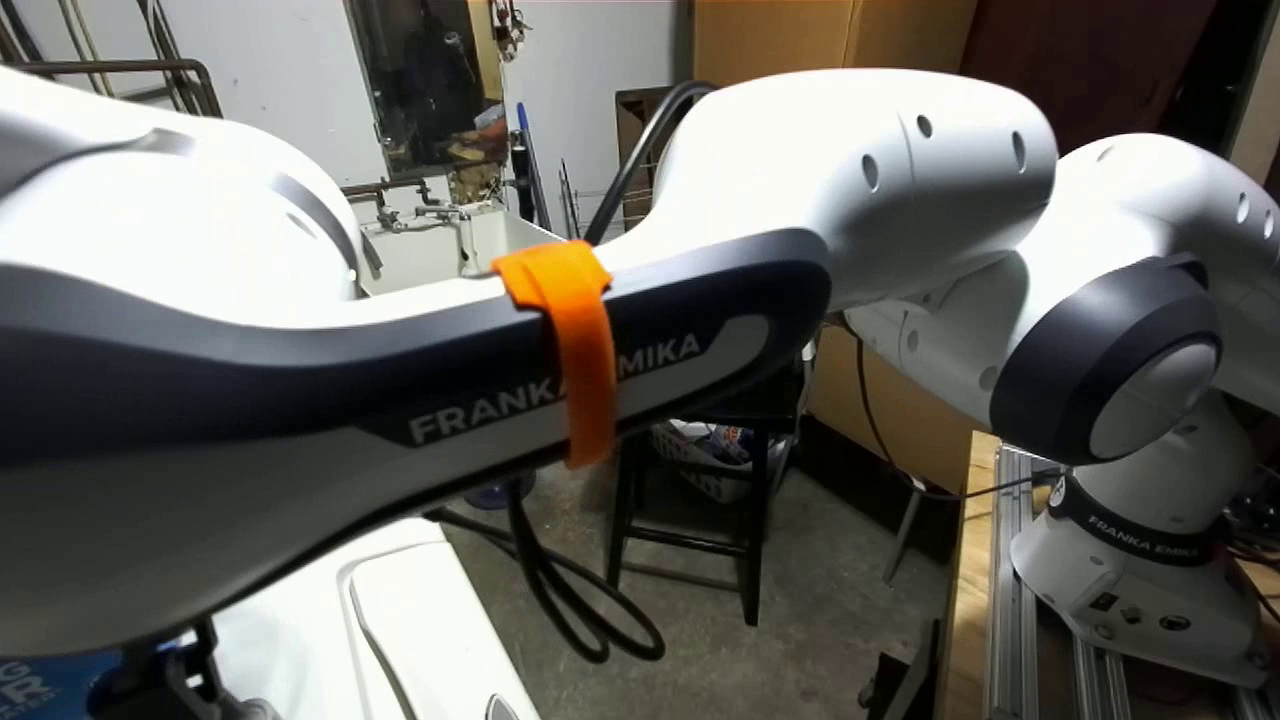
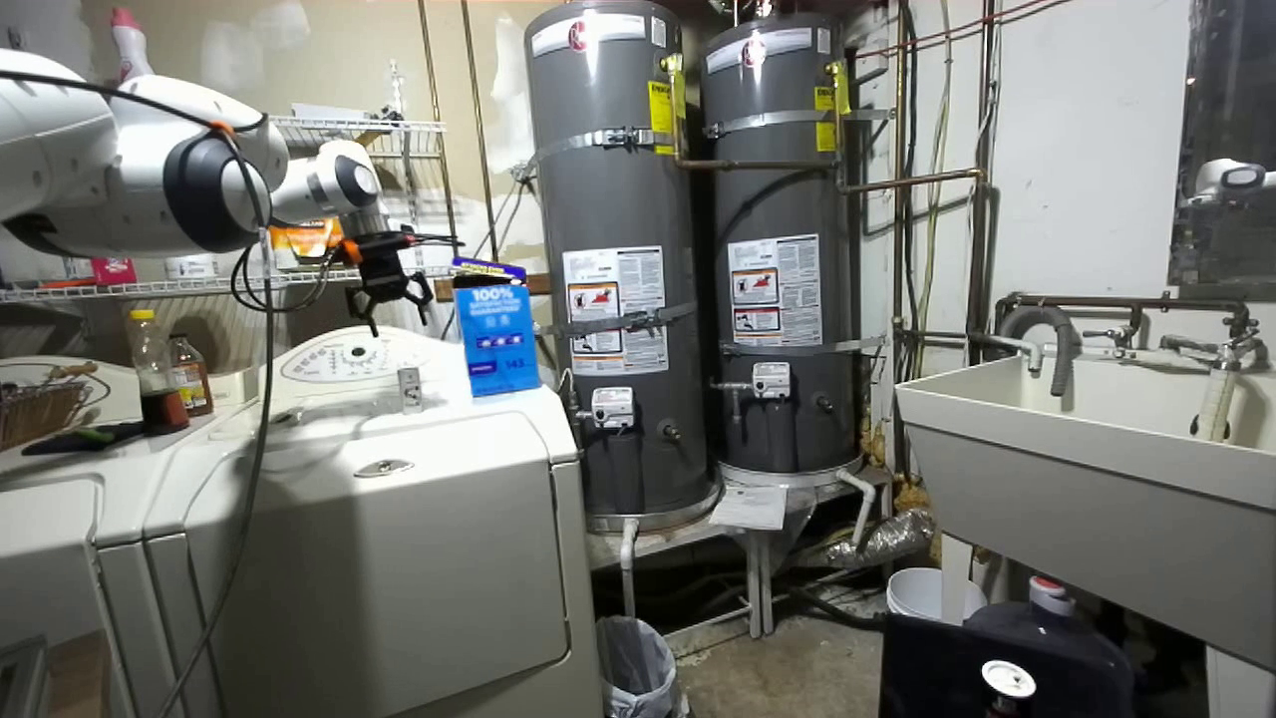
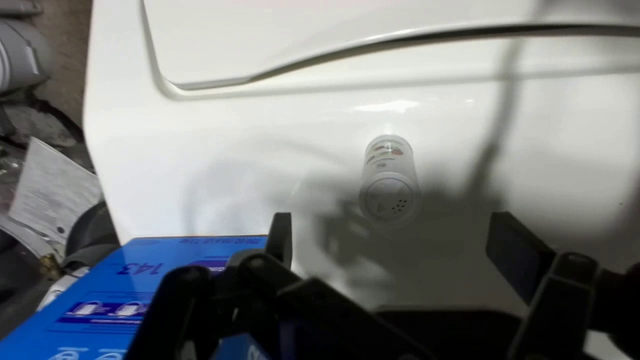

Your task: Put the bottle on top of the washer

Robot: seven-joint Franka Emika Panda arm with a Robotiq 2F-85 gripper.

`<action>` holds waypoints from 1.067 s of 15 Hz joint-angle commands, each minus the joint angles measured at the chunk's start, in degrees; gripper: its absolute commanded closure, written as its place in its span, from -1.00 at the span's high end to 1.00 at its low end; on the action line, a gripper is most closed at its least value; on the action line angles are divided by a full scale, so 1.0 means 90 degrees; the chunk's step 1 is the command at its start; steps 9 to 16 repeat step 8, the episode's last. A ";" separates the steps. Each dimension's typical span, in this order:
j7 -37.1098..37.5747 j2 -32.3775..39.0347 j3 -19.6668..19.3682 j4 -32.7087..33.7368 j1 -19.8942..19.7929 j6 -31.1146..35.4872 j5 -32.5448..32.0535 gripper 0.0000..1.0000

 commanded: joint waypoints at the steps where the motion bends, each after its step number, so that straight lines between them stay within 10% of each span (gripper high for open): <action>1: 0.1085 -0.0298 -0.0321 -0.0064 0.0098 -0.0455 -0.0161 1.00; 6: 0.2624 -0.0269 -0.0422 -0.0001 -0.0046 -0.0643 0.0011 1.00; 16: 0.2269 -0.0172 -0.0359 0.0154 -0.0065 -0.0588 -0.0047 1.00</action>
